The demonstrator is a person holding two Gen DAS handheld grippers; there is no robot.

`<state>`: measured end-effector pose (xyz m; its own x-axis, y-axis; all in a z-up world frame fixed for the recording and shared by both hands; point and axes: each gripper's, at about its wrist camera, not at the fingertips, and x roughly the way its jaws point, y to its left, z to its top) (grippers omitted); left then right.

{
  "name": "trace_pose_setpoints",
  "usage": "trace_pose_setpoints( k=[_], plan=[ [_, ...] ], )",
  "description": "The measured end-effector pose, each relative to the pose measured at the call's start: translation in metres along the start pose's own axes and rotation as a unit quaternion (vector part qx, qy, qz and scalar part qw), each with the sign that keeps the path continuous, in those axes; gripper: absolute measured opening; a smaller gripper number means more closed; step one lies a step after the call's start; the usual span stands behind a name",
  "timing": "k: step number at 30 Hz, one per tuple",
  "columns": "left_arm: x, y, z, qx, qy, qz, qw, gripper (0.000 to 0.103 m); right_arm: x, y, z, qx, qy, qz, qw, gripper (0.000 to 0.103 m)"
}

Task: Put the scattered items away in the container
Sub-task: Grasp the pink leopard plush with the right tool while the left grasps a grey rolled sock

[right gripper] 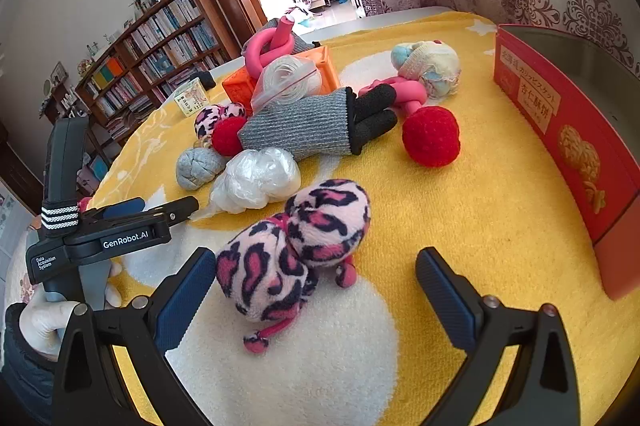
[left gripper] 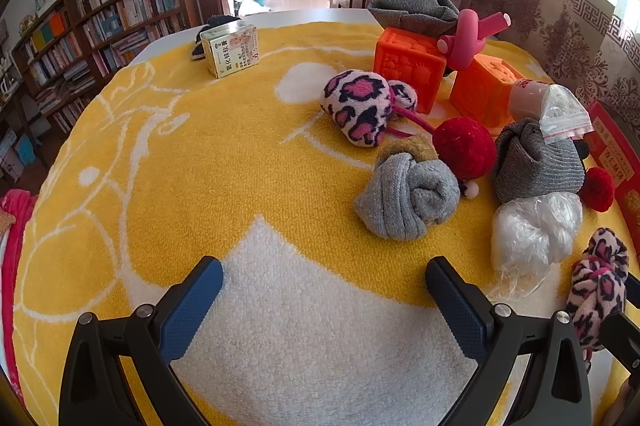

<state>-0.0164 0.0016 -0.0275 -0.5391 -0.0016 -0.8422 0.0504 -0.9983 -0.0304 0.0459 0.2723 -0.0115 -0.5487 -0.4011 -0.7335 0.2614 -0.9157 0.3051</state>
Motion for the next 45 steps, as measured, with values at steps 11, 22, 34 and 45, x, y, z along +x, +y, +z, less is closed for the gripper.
trace_pose_setpoints(
  k=[11,22,34,45],
  plan=[
    [0.001,-0.002,0.002,-0.004,0.000,0.004,1.0000,0.103,-0.001,-0.002,-0.001,0.012,-0.003,0.023,1.000,0.101],
    [0.001,-0.016,0.023,-0.002,-0.011,-0.031,0.9995,0.103,-0.001,0.000,-0.001,0.009,-0.004,0.025,1.000,0.101],
    [0.022,-0.027,0.042,0.025,-0.023,-0.068,0.9971,0.067,0.001,0.001,0.000,0.009,0.001,0.027,1.000,0.082],
    [-0.001,-0.011,0.035,-0.001,-0.055,-0.112,0.9923,0.052,0.009,0.022,0.001,-0.035,0.013,0.014,0.999,0.058]
  ],
)
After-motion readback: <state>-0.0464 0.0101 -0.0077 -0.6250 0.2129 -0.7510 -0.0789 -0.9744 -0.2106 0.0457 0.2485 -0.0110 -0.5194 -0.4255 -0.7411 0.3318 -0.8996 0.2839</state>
